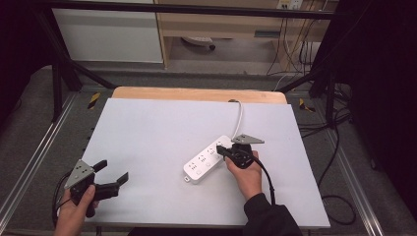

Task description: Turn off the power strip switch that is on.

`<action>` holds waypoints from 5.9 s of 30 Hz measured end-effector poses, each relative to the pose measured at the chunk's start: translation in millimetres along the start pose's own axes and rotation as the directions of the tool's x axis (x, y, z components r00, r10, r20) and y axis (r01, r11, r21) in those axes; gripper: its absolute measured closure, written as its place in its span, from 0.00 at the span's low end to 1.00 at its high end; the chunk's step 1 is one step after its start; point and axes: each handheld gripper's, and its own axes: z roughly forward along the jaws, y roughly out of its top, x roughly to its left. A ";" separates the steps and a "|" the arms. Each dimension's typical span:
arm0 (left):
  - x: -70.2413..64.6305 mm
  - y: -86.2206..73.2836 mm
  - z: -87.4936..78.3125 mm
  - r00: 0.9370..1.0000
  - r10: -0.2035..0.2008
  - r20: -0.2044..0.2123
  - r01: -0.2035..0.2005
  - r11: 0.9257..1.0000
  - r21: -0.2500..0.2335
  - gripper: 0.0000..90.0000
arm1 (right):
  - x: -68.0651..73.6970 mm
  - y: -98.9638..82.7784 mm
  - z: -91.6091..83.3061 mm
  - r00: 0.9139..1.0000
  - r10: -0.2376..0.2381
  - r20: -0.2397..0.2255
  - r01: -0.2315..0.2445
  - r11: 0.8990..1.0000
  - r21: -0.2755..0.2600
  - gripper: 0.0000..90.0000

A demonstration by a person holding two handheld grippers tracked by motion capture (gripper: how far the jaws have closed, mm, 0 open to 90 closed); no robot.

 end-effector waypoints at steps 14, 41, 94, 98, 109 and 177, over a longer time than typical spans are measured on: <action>-0.4 -0.1 0.4 1.000 0.010 0.000 -0.010 1.000 0.003 0.07 | 3.0 -4.6 1.9 1.000 -0.011 -0.019 0.012 1.000 0.024 1.00; -1.6 -0.5 1.2 1.000 0.022 0.002 -0.022 1.000 0.014 0.08 | 2.4 -10.3 5.1 1.000 0.005 0.002 -0.005 0.999 0.033 1.00; -3.0 -0.6 1.8 0.999 0.034 0.007 -0.034 0.999 0.019 0.08 | 4.0 -13.8 8.3 1.000 -0.008 0.008 0.007 0.999 0.044 1.00; -3.5 -0.6 2.2 0.999 0.035 0.006 -0.035 0.999 0.020 0.08 | 3.6 -14.0 8.1 1.000 -0.011 0.006 0.010 0.999 0.045 1.00; -3.6 -0.8 2.0 0.999 0.036 0.005 -0.036 0.999 0.023 0.08 | 2.7 -16.3 7.7 1.000 -0.011 -0.003 0.011 0.999 0.032 1.00; -2.5 -2.0 4.2 0.999 0.033 0.001 -0.033 0.999 0.036 0.08 | 1.9 -15.4 8.6 1.000 -0.026 -0.003 0.026 0.999 0.040 1.00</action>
